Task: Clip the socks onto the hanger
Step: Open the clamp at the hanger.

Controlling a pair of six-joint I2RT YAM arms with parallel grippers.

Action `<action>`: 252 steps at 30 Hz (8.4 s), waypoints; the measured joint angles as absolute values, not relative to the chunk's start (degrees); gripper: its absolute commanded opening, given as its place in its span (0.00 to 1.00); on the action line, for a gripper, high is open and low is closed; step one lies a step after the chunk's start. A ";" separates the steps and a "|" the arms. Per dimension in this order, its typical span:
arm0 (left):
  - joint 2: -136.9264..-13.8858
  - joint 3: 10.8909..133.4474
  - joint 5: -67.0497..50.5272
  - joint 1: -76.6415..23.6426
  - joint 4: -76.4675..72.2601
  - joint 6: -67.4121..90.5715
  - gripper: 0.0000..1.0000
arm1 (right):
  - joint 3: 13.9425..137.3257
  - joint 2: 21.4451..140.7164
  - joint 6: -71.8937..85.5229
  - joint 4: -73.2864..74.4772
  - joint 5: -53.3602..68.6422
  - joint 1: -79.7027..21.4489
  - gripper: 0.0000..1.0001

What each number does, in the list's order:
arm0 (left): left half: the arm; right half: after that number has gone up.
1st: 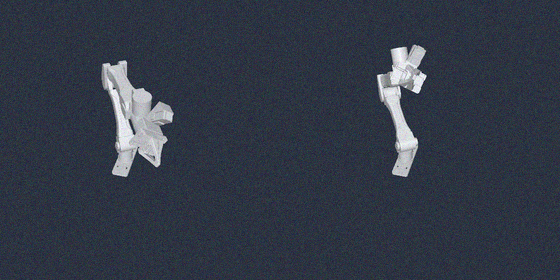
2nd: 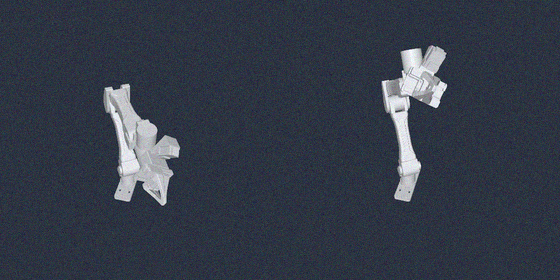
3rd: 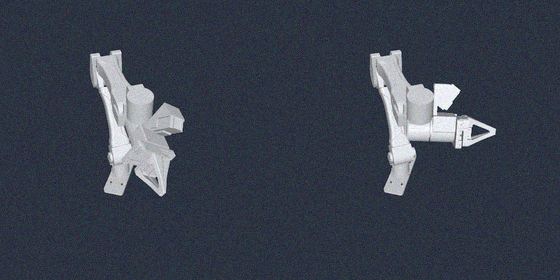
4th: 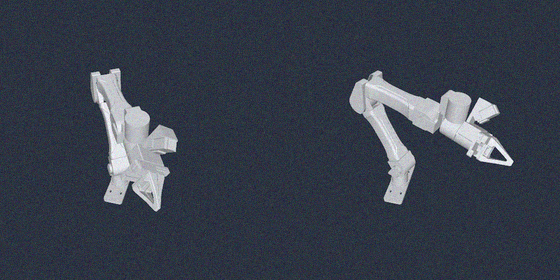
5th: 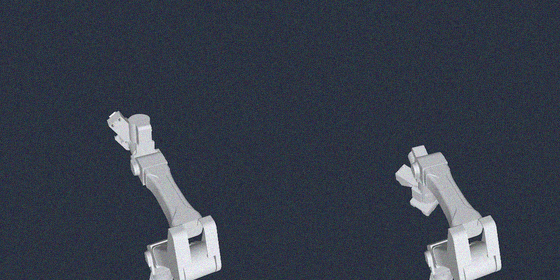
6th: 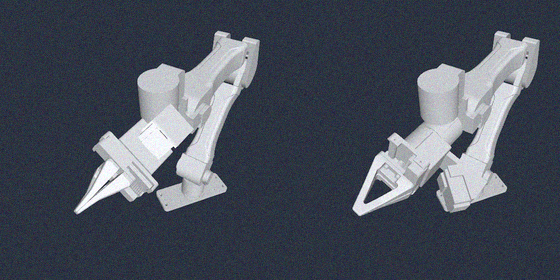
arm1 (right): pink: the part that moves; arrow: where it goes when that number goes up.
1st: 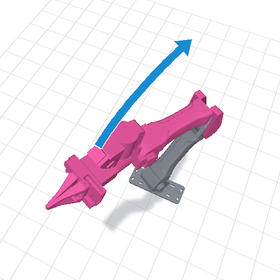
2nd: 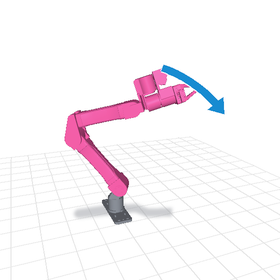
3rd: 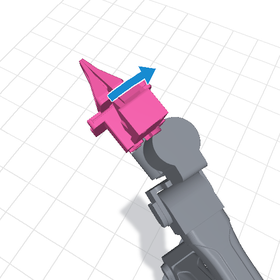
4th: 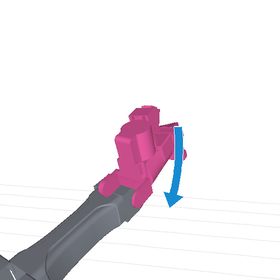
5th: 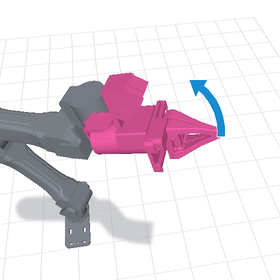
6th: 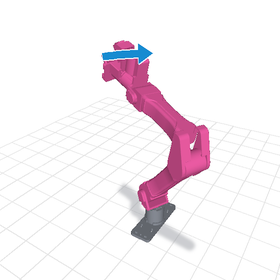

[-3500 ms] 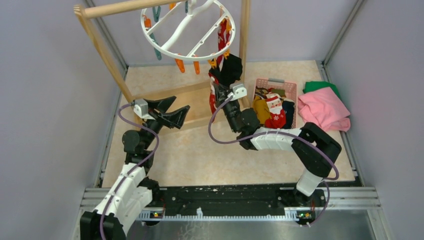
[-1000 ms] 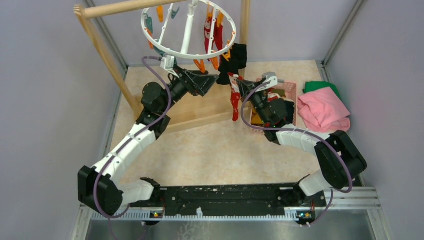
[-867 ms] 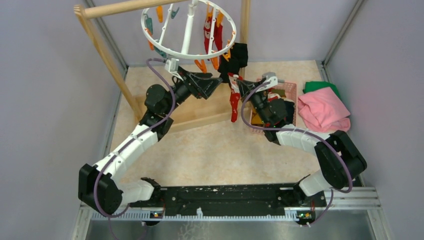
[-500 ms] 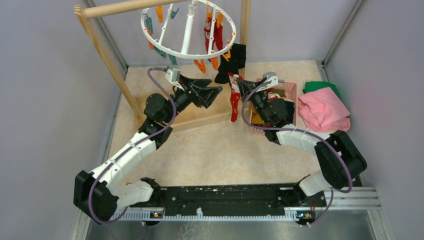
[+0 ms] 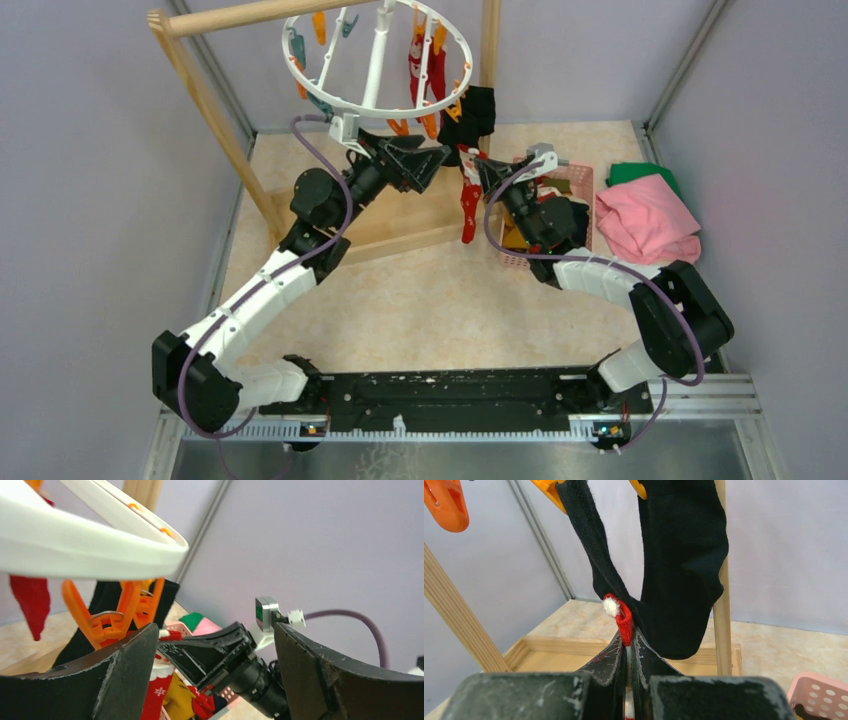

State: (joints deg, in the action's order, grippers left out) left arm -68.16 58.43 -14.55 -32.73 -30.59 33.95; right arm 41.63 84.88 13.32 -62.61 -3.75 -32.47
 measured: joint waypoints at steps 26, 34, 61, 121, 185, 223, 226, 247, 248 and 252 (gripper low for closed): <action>-73.67 64.42 -4.40 -32.23 -26.44 25.26 0.79 | 41.60 84.88 14.24 -62.63 -3.75 -31.68 0.00; -75.44 64.82 -3.36 -31.59 -27.83 23.46 0.73 | 41.60 84.86 14.59 -62.63 -3.75 -31.68 0.00; -80.53 66.65 -1.17 -31.59 -33.61 20.99 0.76 | 40.86 84.86 14.83 -63.48 -3.70 -31.24 0.00; -83.92 66.43 -1.52 -31.57 -45.52 22.63 0.55 | 40.86 84.86 15.25 -63.79 -3.53 -30.83 0.00; -79.57 67.55 1.32 -31.75 -38.15 26.44 0.63 | 40.84 84.79 15.70 -63.83 -3.25 -30.83 0.00; -80.40 66.19 -2.63 -31.75 -43.18 21.50 0.67 | 40.73 84.79 16.23 -63.83 -3.11 -30.83 0.00; -80.40 66.19 -1.93 -31.99 -42.17 21.52 0.68 | 40.73 84.79 16.23 -63.83 -3.11 -30.83 0.00; -80.36 66.19 4.16 -34.76 -38.28 22.15 0.71 | 40.73 84.79 16.29 -63.83 -3.11 -30.83 0.00; -80.34 66.19 4.58 -34.98 -38.20 22.13 0.70 | 40.73 84.79 16.29 -63.83 -3.11 -30.83 0.00; -80.16 66.19 6.66 -35.81 -37.60 21.71 0.68 | 40.73 84.79 16.32 -63.83 -3.05 -30.83 0.00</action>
